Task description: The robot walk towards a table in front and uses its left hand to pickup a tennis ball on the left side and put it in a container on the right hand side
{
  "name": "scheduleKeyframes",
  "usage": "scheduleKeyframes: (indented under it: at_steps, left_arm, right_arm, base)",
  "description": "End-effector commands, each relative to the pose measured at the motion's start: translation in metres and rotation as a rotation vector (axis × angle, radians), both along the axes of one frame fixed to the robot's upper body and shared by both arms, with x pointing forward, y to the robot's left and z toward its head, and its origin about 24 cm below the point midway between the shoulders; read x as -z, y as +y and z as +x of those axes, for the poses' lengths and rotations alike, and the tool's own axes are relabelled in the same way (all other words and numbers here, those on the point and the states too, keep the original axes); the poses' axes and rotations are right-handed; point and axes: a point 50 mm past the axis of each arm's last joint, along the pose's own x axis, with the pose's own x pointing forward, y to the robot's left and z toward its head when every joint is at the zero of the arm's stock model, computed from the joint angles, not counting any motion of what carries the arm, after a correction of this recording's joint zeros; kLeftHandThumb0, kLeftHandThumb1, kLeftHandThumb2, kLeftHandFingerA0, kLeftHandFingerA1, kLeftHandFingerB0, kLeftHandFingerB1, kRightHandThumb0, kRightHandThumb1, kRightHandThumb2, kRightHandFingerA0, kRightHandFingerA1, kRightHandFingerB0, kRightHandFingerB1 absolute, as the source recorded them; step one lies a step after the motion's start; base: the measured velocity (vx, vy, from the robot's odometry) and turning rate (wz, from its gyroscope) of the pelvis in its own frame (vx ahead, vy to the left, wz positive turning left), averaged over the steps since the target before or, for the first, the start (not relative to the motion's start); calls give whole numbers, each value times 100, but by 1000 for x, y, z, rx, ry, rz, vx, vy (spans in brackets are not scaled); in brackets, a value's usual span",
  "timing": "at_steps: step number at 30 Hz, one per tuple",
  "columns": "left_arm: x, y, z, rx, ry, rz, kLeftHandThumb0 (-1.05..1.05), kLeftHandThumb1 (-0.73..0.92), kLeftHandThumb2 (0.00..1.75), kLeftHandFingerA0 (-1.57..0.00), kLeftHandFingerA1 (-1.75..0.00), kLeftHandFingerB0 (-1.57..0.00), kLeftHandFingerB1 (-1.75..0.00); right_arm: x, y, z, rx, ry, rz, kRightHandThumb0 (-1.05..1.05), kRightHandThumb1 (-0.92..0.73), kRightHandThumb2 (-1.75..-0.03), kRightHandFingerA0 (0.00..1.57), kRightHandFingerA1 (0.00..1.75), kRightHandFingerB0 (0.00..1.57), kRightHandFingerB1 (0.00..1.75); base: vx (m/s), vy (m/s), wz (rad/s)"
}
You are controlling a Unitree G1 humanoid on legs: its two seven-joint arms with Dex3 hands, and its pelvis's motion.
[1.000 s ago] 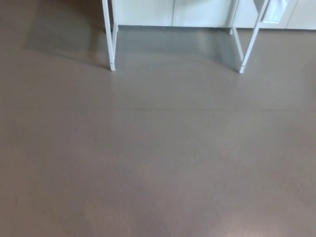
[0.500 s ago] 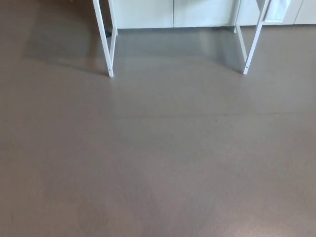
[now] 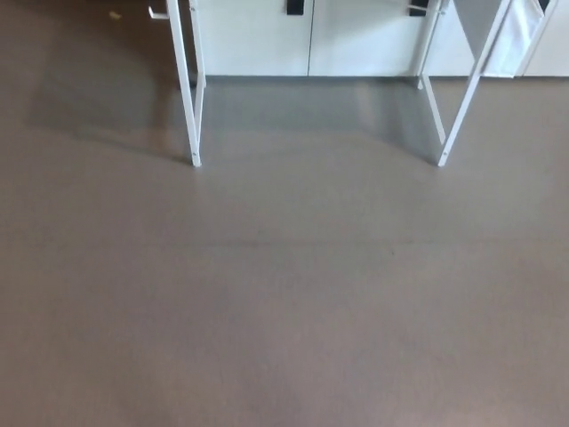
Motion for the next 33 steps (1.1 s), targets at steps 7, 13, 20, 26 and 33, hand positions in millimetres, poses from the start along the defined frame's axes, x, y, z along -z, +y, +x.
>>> scheduleKeyframes:
  at_steps: [7,13,20,26,33]
  left_arm:
    - [0,2,-2,-3,7,22,3,42,86,-42,-60,-22,-51]
    - [-2,0,0,-3,3,16,4,44,87,-41,-60,-21,-50]
    - [-3,1,1,2,-1,29,4,42,87,-41,-60,-22,-51]
    - [-3,2,1,-3,2,29,3,43,87,-42,-60,-22,-51]
    - [-4,2,1,3,-3,26,4,44,87,-40,-60,-21,-51]
  right_arm:
    - [-2,-4,0,-15,5,-20,-40,-51,-55,73,48,44,41]
    - [-1,-4,1,-26,11,-35,-46,-41,-76,66,60,38,51]
    - [-1,-4,3,-25,11,-33,-39,-52,-56,72,48,43,40]
    - [0,-4,2,-26,13,-31,-45,-42,-76,67,60,38,51]
    - [-2,-2,3,-31,11,-28,-38,-53,-56,73,48,43,40]
  base:
    - [225,-219,7]
    - [169,4,-8]
    - [184,225,-18]
    - [199,159,7]
    - [237,-29,8]
